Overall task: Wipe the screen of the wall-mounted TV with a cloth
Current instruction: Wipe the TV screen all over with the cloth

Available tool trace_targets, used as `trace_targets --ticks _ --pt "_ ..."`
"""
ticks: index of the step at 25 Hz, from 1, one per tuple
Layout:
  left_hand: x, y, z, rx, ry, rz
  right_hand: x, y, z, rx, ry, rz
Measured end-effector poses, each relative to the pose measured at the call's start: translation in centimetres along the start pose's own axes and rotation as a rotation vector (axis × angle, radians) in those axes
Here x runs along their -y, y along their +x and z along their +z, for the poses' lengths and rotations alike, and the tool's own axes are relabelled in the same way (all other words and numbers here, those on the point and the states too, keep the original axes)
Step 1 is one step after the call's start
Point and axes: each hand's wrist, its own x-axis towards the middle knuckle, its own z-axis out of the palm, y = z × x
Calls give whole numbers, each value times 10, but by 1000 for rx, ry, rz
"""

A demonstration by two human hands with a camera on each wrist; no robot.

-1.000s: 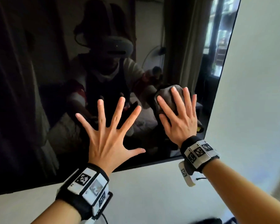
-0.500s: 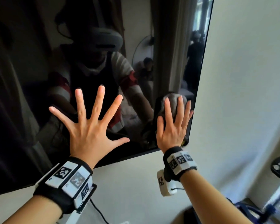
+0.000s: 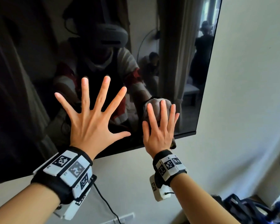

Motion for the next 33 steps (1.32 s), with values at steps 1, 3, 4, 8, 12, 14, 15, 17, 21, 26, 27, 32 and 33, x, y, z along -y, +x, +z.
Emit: trace_targets --ticks 1,3,4,8,12,14,15,17,21,26,27,32,33 --pt "9 -6 -1 9 18 29 -5 4 1 -7 -8 8" --pt "30 -18 -3 30 50 71 -6 13 2 -88 0 261" --pt "44 -24 -4 36 64 89 3 15 5 -124 17 403" --pt "97 -36 -9 23 96 117 96 -8 28 -70 14 260" --pt "150 -55 -14 -8 85 78 132 -18 42 -86 -17 245" --pt "188 -68 -18 -13 86 31 140 -14 44 -150 4 423" --pt "207 -77 -19 -6 89 10 150 -14 46 -171 19 500" --pt "237 -90 -21 8 77 -30 190 -23 54 -158 19 467" --pt "256 -102 -15 15 40 -47 260 -67 75 -5 9 6" --pt "258 -101 -10 -21 39 -25 236 -42 74 -134 2 458" --pt "258 -102 -10 -30 42 -22 247 -42 75 -140 11 479" --pt "297 -130 -16 -43 83 -102 297 -72 85 32 50 -134" --pt "309 -140 -16 -34 91 -121 285 -63 85 -12 27 -71"
